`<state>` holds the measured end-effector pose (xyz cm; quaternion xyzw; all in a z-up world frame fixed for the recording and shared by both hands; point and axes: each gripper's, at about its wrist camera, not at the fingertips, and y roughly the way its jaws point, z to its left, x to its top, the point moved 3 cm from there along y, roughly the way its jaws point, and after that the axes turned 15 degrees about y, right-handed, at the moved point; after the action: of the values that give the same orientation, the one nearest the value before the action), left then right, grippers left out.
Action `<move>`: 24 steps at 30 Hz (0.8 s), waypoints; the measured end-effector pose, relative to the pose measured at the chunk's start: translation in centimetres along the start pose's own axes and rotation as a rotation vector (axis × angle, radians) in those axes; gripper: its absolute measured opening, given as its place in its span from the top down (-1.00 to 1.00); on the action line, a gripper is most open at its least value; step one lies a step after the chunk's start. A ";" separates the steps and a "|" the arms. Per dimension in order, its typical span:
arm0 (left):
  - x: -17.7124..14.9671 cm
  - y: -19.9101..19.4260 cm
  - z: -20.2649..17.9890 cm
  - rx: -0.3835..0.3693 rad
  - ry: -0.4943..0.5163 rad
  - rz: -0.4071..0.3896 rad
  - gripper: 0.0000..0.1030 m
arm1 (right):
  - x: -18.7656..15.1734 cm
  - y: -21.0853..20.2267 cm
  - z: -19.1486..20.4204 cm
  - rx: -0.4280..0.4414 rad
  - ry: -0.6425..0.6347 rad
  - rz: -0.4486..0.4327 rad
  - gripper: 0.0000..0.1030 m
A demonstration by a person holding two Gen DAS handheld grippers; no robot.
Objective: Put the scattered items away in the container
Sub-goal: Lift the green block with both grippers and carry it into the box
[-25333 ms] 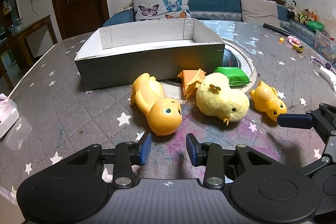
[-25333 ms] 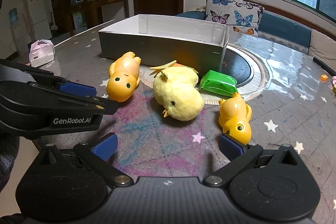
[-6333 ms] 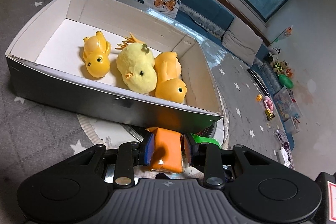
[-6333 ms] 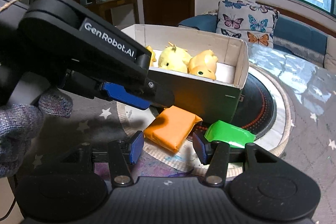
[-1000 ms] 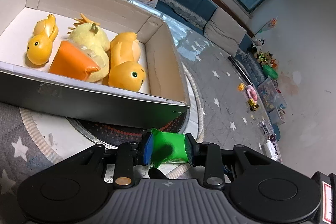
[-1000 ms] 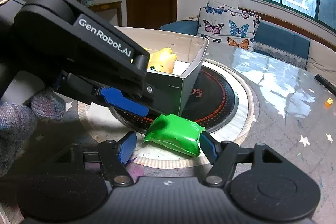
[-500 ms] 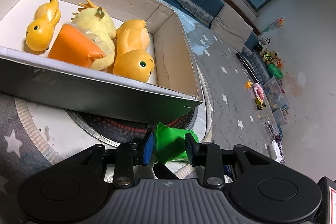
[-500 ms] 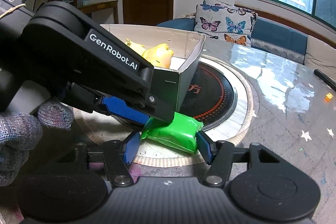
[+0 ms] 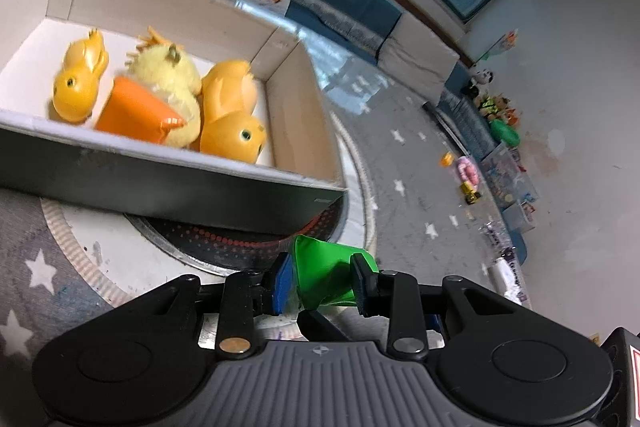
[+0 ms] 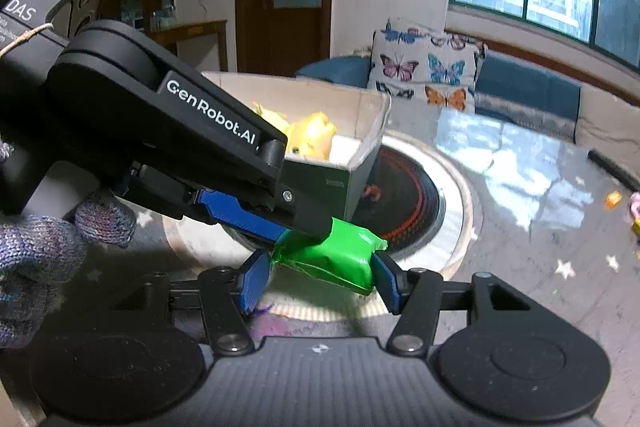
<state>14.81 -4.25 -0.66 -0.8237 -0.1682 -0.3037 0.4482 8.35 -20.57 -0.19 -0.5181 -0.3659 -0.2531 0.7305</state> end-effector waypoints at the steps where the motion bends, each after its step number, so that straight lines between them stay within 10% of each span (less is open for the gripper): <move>1: 0.2 -0.4 -0.2 -0.001 0.004 -0.012 0.35 | 0.2 -0.3 0.2 0.003 -0.006 -0.012 -0.10; 24: 6.2 -0.4 4.2 0.111 -0.024 -0.131 0.35 | 6.4 5.0 2.5 0.090 -0.063 -0.092 -0.11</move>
<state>20.77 -0.43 1.88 -0.7884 -0.2440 -0.3126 0.4703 15.26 -16.43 2.53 -0.4752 -0.4232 -0.2533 0.7286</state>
